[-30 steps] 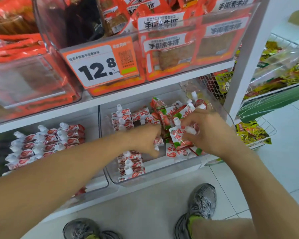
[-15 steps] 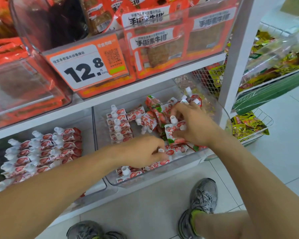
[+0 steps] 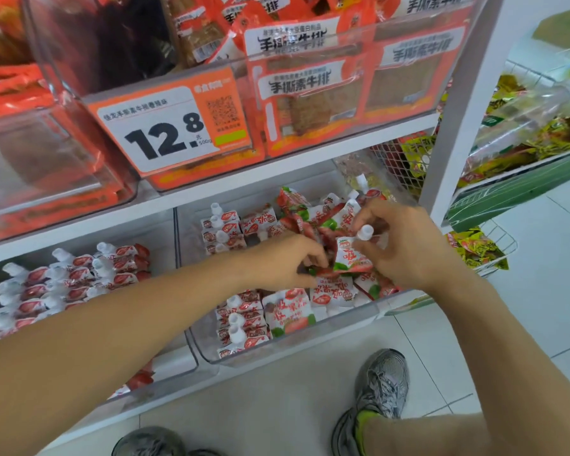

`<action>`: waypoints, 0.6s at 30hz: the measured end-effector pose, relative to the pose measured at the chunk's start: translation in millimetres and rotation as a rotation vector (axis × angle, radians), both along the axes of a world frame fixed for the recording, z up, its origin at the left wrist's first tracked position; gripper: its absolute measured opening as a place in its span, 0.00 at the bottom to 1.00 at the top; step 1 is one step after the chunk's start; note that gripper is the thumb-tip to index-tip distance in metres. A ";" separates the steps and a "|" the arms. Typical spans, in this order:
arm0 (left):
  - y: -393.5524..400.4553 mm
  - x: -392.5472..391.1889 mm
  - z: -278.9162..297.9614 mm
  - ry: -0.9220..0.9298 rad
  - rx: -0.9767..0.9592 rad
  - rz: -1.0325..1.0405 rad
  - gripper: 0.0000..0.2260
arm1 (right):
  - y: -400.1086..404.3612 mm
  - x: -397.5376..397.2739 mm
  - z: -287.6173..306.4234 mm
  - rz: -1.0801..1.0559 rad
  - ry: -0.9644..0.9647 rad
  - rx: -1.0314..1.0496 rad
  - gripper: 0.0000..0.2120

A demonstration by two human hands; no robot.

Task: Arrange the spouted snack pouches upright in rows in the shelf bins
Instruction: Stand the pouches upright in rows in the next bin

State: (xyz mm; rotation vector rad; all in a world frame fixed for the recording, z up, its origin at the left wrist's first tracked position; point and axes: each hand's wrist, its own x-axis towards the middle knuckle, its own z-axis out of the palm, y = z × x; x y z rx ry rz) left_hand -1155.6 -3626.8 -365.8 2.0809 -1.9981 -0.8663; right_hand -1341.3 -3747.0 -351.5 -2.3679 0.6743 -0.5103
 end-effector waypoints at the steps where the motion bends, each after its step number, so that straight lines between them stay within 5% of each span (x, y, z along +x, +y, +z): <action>1: -3.3 -0.4 -2.5 -0.007 0.033 -0.037 0.19 | -4.5 -5.5 1.0 -0.029 0.008 0.002 0.08; 10: -15.6 -17.4 -32.6 -0.347 0.012 -0.277 0.40 | -17.1 -22.8 -0.3 -0.048 0.027 0.009 0.10; 15: -12.9 -21.9 -35.3 -0.320 -0.078 -0.209 0.26 | -16.2 -24.2 -0.7 -0.054 0.017 0.027 0.10; 18: -10.7 -19.7 -18.2 -0.061 -0.072 -0.088 0.08 | -15.3 -25.8 1.0 -0.060 -0.002 0.051 0.09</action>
